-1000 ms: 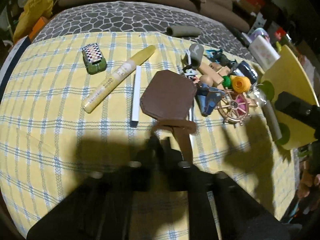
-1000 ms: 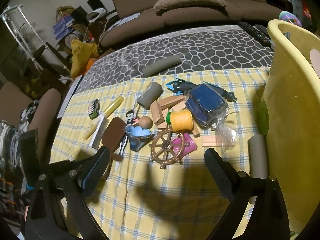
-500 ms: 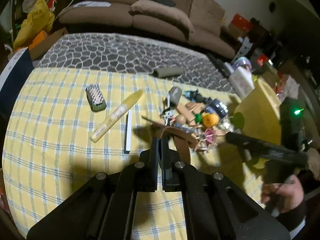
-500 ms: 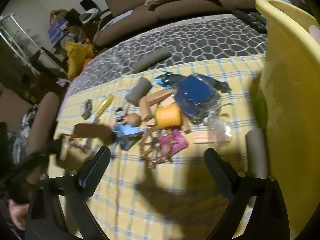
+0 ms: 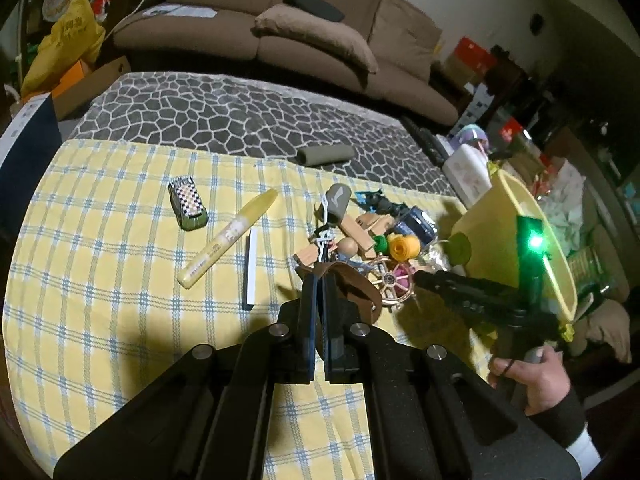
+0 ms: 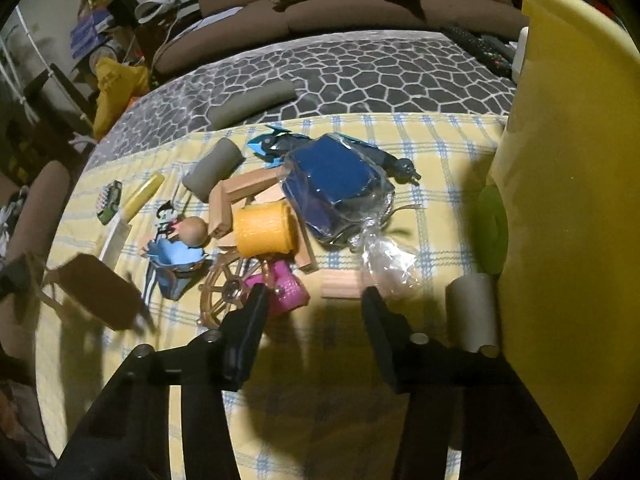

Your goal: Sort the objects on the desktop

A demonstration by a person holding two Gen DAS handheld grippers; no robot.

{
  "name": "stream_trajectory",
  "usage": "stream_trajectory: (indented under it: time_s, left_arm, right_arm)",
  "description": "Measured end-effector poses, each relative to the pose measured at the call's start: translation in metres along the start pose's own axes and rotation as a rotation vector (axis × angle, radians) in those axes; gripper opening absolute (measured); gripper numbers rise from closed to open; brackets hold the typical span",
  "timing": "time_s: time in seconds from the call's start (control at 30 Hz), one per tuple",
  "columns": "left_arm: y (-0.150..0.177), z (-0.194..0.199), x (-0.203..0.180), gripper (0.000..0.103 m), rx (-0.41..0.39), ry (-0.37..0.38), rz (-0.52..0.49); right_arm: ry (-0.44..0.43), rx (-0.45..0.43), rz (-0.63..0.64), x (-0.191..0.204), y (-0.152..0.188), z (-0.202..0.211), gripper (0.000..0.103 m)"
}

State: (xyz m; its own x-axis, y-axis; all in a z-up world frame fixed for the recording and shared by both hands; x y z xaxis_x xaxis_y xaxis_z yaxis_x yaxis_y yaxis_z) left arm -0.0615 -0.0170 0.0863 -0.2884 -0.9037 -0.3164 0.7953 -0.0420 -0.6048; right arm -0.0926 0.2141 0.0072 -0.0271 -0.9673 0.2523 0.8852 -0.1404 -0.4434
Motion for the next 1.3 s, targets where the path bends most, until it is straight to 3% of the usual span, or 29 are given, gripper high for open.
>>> stream_trajectory:
  time_s: [0.23,0.33,0.5,0.73,0.87,1.13,1.3]
  left_arm:
    - [-0.002,0.006,0.003,0.002,-0.012,0.006,0.007]
    - [-0.001,0.005,0.002,0.002,-0.001,0.007,0.003]
    - [0.002,0.002,-0.001,0.002,0.009,0.009,-0.005]
    - [0.003,-0.002,0.0,0.002,0.02,0.01,-0.005]
    - [0.003,-0.006,0.005,0.003,0.035,-0.001,0.002]
    - [0.007,-0.012,0.019,0.011,0.044,-0.043,0.042]
    - [0.009,-0.02,-0.003,0.011,0.048,0.077,0.03]
  right_arm:
    - [0.014,-0.001,-0.02,-0.005,-0.003,0.007,0.04]
    - [0.078,0.004,0.044,0.0,-0.001,0.003,0.037]
    - [0.082,0.032,0.144,0.016,0.01,-0.007,0.035]
    - [0.112,0.047,0.208,0.031,0.018,-0.013,0.036]
    - [0.112,0.056,0.175,0.027,0.016,-0.011,0.044]
    - [0.003,0.046,0.067,0.023,0.01,0.006,0.049]
    - [-0.101,0.034,-0.007,0.024,0.002,0.011,0.049]
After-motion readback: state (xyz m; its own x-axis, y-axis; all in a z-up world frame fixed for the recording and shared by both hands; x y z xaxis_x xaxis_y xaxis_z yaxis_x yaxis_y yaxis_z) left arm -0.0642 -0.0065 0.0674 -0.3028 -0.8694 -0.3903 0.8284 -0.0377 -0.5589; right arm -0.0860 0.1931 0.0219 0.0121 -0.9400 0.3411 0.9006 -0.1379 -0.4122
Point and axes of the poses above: each gripper's, at about its wrist camera, not at the fingertips, and z roughly against the way its jaws point, x to its left, y to its underside, the point moved 3 cm from there along -z, roughly the way its jaws point, and after that the axes turned 9 degrees about -z, right-handed, at the moved point
